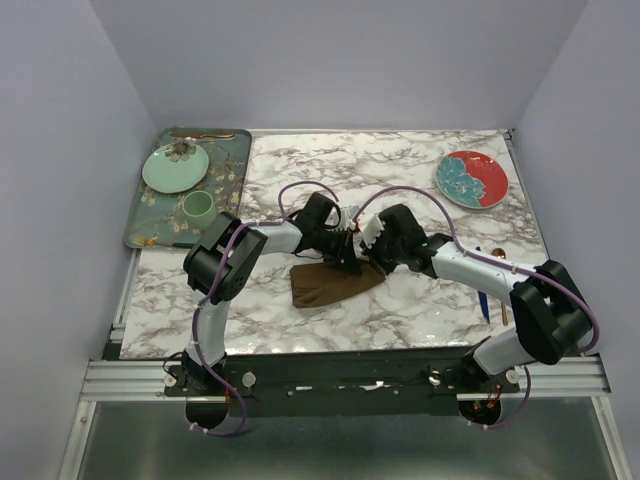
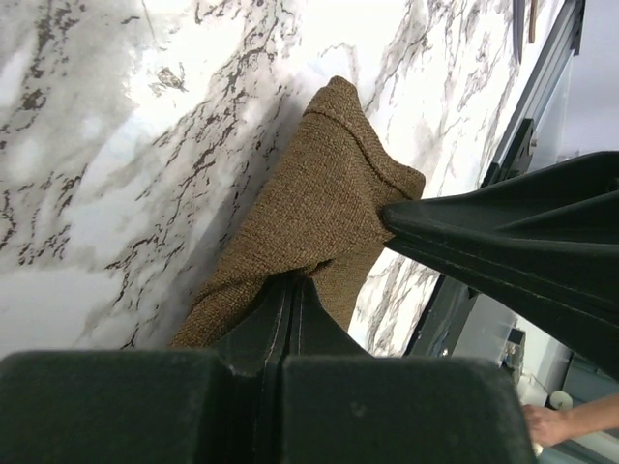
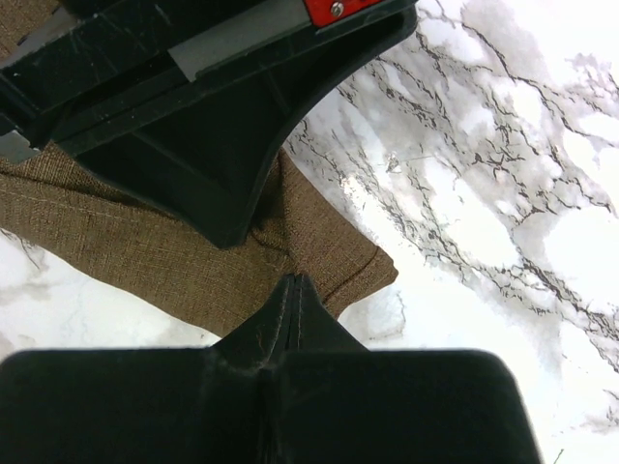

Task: Fold the napkin into a case and place the utensils inside
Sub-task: Stuff the top corner of the smaller-rectangle-folded napkin into the folded napkin.

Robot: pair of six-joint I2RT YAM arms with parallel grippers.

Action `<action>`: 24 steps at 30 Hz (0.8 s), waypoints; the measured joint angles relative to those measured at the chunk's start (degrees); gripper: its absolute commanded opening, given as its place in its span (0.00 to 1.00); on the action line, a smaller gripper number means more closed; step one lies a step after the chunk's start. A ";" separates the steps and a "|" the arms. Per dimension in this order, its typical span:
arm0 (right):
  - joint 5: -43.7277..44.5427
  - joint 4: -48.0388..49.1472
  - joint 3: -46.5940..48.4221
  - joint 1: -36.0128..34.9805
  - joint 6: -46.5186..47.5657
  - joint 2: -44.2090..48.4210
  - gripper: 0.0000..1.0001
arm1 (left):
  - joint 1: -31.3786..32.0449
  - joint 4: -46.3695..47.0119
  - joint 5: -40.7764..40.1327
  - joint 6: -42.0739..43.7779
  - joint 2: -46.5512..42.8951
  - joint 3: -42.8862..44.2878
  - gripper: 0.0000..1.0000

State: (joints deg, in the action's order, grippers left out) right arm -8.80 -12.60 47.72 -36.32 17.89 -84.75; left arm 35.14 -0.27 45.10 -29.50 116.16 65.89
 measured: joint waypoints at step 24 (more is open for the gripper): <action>2.64 0.07 0.00 0.07 0.72 -2.47 0.01 | -0.02 0.37 0.66 -4.17 2.67 4.61 0.00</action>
State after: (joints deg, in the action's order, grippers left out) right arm -6.15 -12.53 47.72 -36.25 18.61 -87.22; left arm 35.11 0.10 45.76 -33.67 118.83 70.50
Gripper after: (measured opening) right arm 0.012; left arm 0.011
